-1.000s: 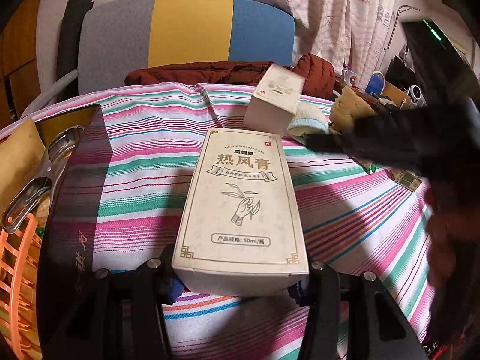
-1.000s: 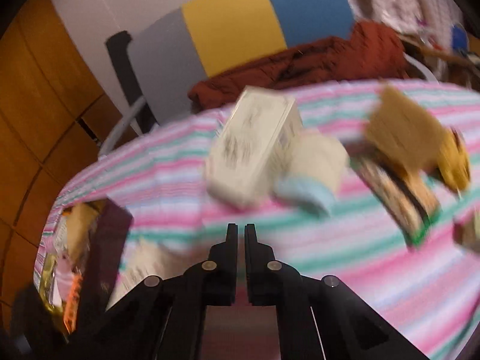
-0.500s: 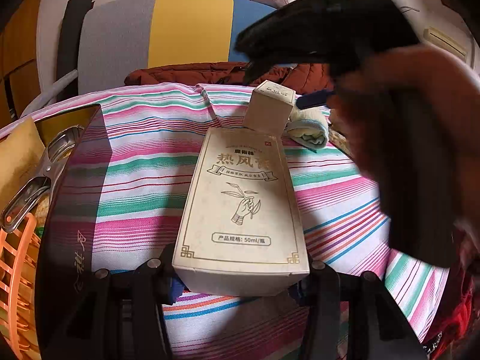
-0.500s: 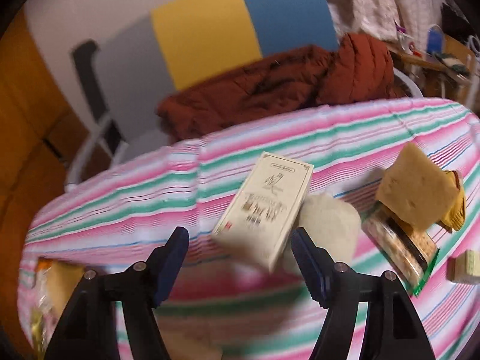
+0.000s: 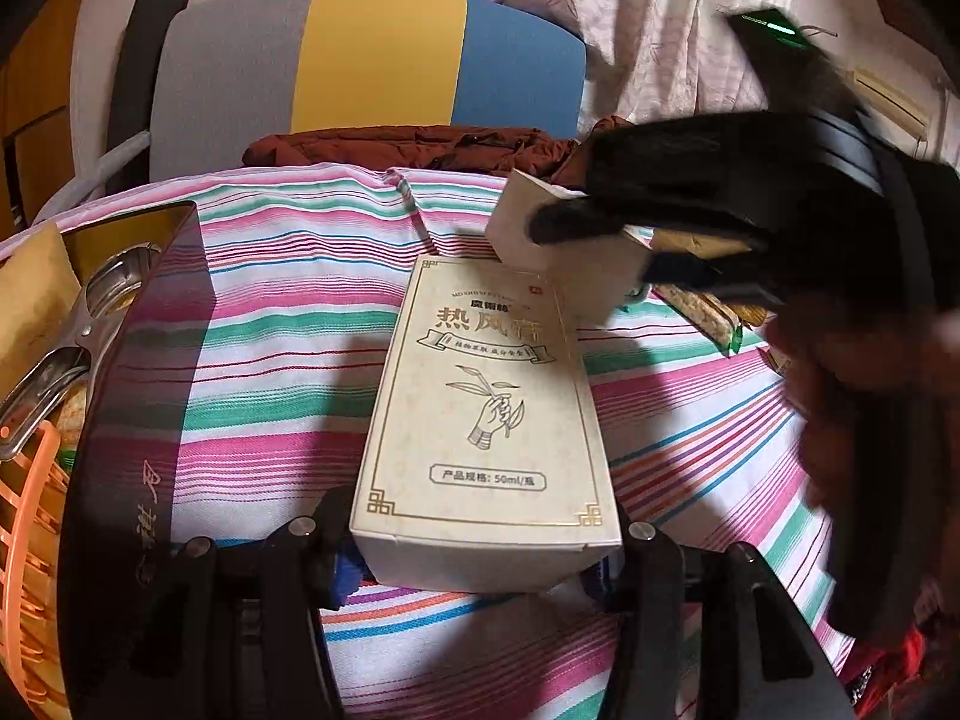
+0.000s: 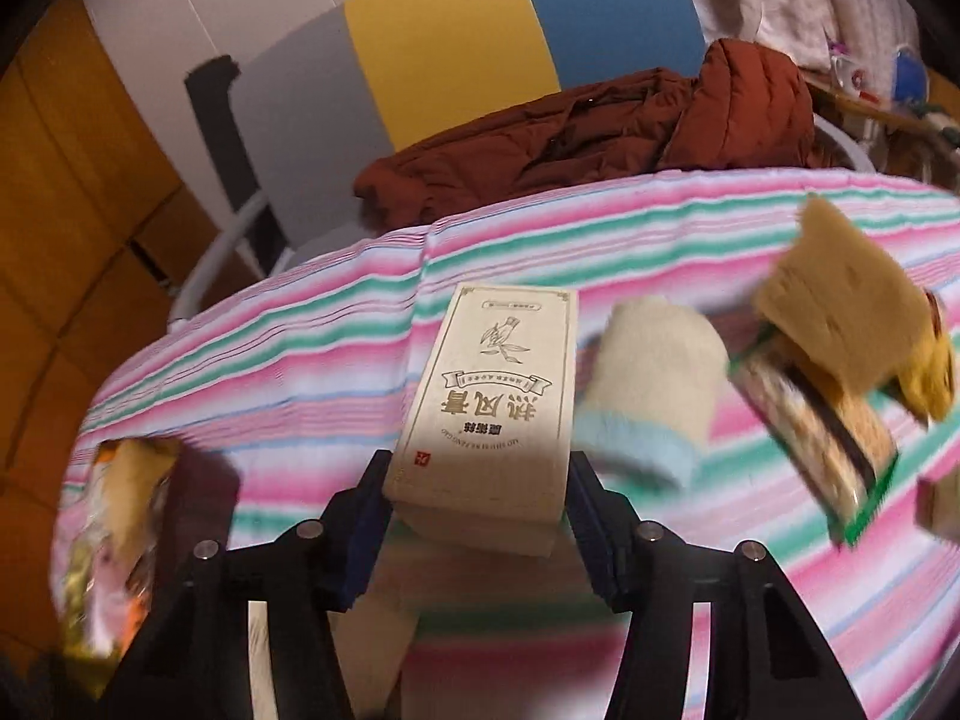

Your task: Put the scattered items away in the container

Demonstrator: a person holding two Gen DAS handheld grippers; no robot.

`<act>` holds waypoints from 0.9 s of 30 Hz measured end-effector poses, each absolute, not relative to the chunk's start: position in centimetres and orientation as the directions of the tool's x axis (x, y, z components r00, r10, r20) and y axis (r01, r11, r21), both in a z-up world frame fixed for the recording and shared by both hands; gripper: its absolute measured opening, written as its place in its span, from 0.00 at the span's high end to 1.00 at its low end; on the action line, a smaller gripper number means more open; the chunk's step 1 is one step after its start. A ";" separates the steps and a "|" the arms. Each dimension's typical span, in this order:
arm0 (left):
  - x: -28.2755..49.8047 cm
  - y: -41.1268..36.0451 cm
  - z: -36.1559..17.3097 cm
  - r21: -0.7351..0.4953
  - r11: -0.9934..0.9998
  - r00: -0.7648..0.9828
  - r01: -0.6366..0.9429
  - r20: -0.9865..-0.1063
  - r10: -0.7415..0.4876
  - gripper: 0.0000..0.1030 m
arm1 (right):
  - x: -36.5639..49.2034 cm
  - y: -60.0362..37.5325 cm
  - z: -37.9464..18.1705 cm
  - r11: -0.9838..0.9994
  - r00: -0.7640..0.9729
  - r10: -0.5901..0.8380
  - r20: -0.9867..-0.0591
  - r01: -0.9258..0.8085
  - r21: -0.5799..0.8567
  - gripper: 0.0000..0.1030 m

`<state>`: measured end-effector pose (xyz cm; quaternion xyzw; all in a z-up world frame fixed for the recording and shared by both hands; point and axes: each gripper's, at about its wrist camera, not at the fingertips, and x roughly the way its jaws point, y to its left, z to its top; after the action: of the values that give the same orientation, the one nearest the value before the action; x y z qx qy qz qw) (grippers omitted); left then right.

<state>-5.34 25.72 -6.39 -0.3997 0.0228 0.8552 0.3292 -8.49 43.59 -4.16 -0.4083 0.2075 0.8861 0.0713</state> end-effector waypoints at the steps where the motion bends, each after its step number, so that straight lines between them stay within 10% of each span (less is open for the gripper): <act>1: -5.4 25.7 -6.4 -0.225 -0.782 -0.464 -0.582 -0.698 0.545 0.46 | -7.4 43.5 -4.0 -0.902 -0.663 -0.058 -0.746 -0.286 0.324 0.46; 18: -5.4 25.6 -5.0 -0.234 -0.824 -0.452 -0.516 -0.743 0.494 0.33 | 5.8 41.9 -5.7 -0.870 -0.662 -0.062 -0.747 -0.331 0.366 0.39; 27: -5.4 25.8 -4.4 -0.217 -0.797 -0.425 -0.563 -0.751 0.505 0.49 | 3.5 40.7 -5.5 -0.932 -0.629 -0.015 -0.777 -0.273 0.239 0.45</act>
<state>-5.39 25.81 -4.42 -0.4327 0.0336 0.8434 0.3167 3.47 40.70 -5.51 -0.4246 0.1696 0.8863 0.0727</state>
